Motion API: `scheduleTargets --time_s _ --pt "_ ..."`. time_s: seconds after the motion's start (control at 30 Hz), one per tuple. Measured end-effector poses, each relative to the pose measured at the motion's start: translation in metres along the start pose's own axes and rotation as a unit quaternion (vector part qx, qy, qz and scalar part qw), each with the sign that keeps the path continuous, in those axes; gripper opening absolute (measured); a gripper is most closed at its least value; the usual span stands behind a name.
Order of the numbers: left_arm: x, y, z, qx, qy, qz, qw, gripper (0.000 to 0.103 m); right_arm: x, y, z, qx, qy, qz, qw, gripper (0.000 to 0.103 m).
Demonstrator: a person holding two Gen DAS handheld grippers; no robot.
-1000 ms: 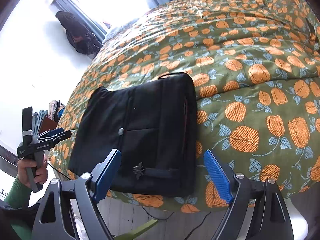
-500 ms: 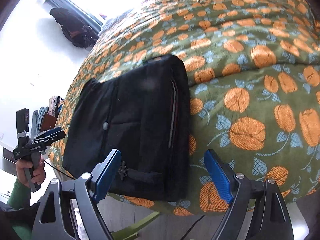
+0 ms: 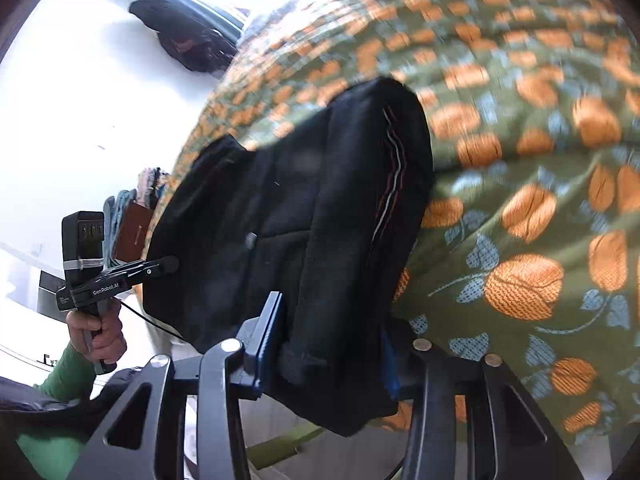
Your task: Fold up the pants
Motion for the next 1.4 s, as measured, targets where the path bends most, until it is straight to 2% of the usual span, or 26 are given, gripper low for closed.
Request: scheduleTargets --time_s 0.07,0.1,0.13,0.2,0.27,0.37,0.43,0.53,0.6,0.67,0.7,0.73,0.77,0.8,0.83,0.87,0.93,1.0,1.07,1.2,1.27,1.4 --pt "-0.007 -0.010 0.004 -0.012 0.023 0.009 0.9996 0.014 -0.008 -0.007 -0.016 -0.028 -0.006 0.002 1.000 0.038" --pt "-0.008 -0.011 0.003 -0.022 0.032 0.009 0.9992 0.014 -0.009 -0.005 -0.024 -0.025 -0.016 -0.009 1.000 0.038" --pt "-0.009 -0.010 0.000 -0.030 0.035 0.009 0.9989 0.014 -0.010 0.002 -0.028 -0.001 -0.032 -0.027 0.999 0.038" --pt "-0.005 -0.006 -0.015 -0.043 0.023 0.005 0.9988 0.013 -0.005 0.022 -0.033 0.020 -0.049 -0.054 0.997 0.038" --pt "-0.007 -0.013 -0.027 -0.036 0.000 0.012 0.9993 0.013 -0.003 0.032 -0.033 0.009 -0.035 -0.056 0.998 0.037" --pt "-0.024 -0.036 -0.032 -0.041 0.005 0.041 0.9983 0.013 -0.017 0.027 -0.045 -0.035 -0.008 -0.023 0.999 0.034" --pt "-0.042 -0.051 -0.037 -0.051 0.017 0.065 0.9965 0.013 -0.037 0.024 -0.064 -0.054 -0.016 -0.001 0.998 0.034" --pt "-0.075 -0.068 -0.050 -0.077 0.030 0.104 0.9912 0.013 -0.080 0.027 -0.098 -0.052 -0.063 0.024 0.996 0.034" --pt "-0.093 -0.069 -0.069 -0.105 0.037 0.121 0.9864 0.020 -0.107 0.036 -0.111 -0.043 -0.082 0.038 0.995 0.034" --pt "-0.097 -0.060 -0.099 -0.150 0.021 0.127 0.9803 0.032 -0.129 0.048 -0.111 -0.006 -0.099 0.037 0.994 0.038" --pt "-0.094 -0.058 -0.111 -0.175 0.008 0.133 0.9755 0.042 -0.132 0.054 -0.105 0.030 -0.103 0.031 0.994 0.048" --pt "-0.087 -0.061 -0.120 -0.193 -0.007 0.148 0.9699 0.047 -0.134 0.057 -0.100 0.074 -0.113 0.029 0.990 0.065" --pt "-0.081 -0.065 -0.121 -0.194 -0.016 0.163 0.9672 0.063 -0.131 0.054 -0.100 0.105 -0.128 0.035 0.986 0.074" --pt "-0.072 -0.073 -0.122 -0.194 -0.025 0.184 0.9633 0.082 -0.127 0.046 -0.104 0.119 -0.137 0.040 0.983 0.090" --pt "-0.066 -0.081 -0.122 -0.200 -0.031 0.203 0.9580 0.090 -0.118 0.035 -0.109 0.140 -0.149 0.049 0.978 0.101" --pt "-0.055 -0.095 -0.118 -0.215 -0.036 0.234 0.9475 0.100 -0.109 0.026 -0.114 0.156 -0.159 0.059 0.973 0.103" --pt "-0.040 -0.113 -0.110 -0.229 -0.038 0.268 0.9352 0.100 -0.093 0.011 -0.124 0.190 -0.180 0.076 0.962 0.103" --pt "-0.028 -0.123 -0.098 -0.239 -0.028 0.267 0.9331 0.101 -0.075 -0.004 -0.139 0.219 -0.194 0.095 0.952 0.103" --pt "-0.017 -0.131 -0.086 -0.261 -0.014 0.258 0.9300 0.101 -0.050 -0.015 -0.152 0.234 -0.189 0.090 0.949 0.103" --pt "-0.002 -0.136 -0.068 -0.272 0.006 0.231 0.9340 0.101 -0.017 -0.021 -0.164 0.251 -0.177 0.093 0.947 0.103" --pt "0.004 -0.140 -0.064 -0.282 0.001 0.237 0.9298 0.101 -0.006 -0.026 -0.168 0.270 -0.177 0.098 0.942 0.103" --pt "0.008 -0.137 -0.060 -0.270 -0.006 0.228 0.9355 0.101 0.000 -0.038 -0.177 0.299 -0.176 0.116 0.931 0.103"
Point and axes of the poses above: each gripper's, at about its wrist camera, not at the fingertips, and y roughly the way its jaws point, z to its right, x to its underside, the point moved 8 cm from there along y, roughly the way its jaws point, and after that the axes turned 2 degrees about -y, right-handed, at the moved point
